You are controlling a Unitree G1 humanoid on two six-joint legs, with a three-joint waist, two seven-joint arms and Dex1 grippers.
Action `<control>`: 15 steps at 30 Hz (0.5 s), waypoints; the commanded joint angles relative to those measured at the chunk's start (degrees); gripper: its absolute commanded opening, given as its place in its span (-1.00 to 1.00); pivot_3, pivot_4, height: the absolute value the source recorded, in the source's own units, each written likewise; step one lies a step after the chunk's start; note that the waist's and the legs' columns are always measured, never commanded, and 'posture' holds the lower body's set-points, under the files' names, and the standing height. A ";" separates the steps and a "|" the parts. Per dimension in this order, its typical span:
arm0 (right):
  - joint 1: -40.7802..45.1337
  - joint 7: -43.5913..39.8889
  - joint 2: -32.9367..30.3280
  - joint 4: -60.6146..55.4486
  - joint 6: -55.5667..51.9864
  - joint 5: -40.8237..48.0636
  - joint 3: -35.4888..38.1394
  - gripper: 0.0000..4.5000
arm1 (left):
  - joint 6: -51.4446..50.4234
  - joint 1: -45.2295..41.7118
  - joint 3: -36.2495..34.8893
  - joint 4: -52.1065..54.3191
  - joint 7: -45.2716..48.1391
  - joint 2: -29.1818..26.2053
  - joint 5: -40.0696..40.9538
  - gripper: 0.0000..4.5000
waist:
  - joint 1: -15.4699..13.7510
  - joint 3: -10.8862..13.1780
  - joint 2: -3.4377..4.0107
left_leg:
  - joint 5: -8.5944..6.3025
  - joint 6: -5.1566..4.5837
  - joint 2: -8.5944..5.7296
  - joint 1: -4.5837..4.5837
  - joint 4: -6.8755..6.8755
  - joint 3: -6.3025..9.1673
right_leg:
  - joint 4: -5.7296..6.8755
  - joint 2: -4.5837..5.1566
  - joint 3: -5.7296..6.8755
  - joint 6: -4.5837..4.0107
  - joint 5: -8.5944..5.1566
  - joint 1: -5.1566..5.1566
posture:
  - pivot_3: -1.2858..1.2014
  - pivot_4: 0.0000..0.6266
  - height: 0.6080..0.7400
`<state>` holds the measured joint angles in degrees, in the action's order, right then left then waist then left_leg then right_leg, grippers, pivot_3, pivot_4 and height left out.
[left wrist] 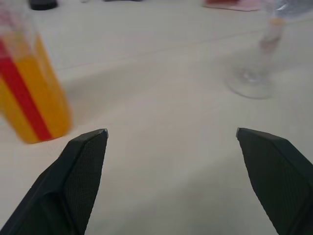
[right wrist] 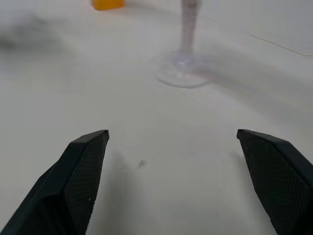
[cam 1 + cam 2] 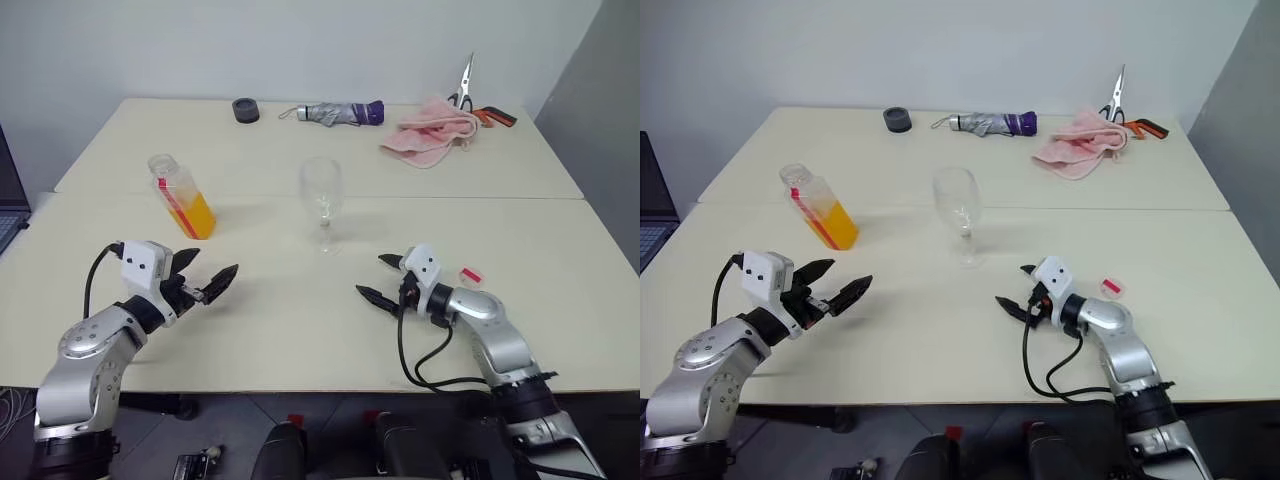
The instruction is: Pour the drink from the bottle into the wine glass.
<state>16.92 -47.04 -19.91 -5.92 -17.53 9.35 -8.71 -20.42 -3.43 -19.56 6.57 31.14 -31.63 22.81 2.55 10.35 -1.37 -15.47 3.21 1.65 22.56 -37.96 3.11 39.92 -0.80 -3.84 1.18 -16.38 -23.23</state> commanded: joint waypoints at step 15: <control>0.03 -1.79 -6.17 -20.26 -13.02 10.46 -0.98 0.99 | 6.22 -14.83 -0.97 -16.14 -2.85 -4.49 -4.49 1.00 | -0.66 -0.06 -0.12 | 0.01 0.01 -0.07 0.08 -0.01 0.01 | -0.04 -0.09 0.10 0.00 0.00 0.00 | 0.03 -0.52 1.00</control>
<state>16.50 -48.51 -25.68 -23.57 -30.62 18.63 -9.74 -15.60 -17.24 -20.43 -9.56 27.60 -34.95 18.76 1.89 10.30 -1.48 -15.46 3.22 1.59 22.64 -37.96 3.11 39.88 -0.89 -3.74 1.18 -16.37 -23.23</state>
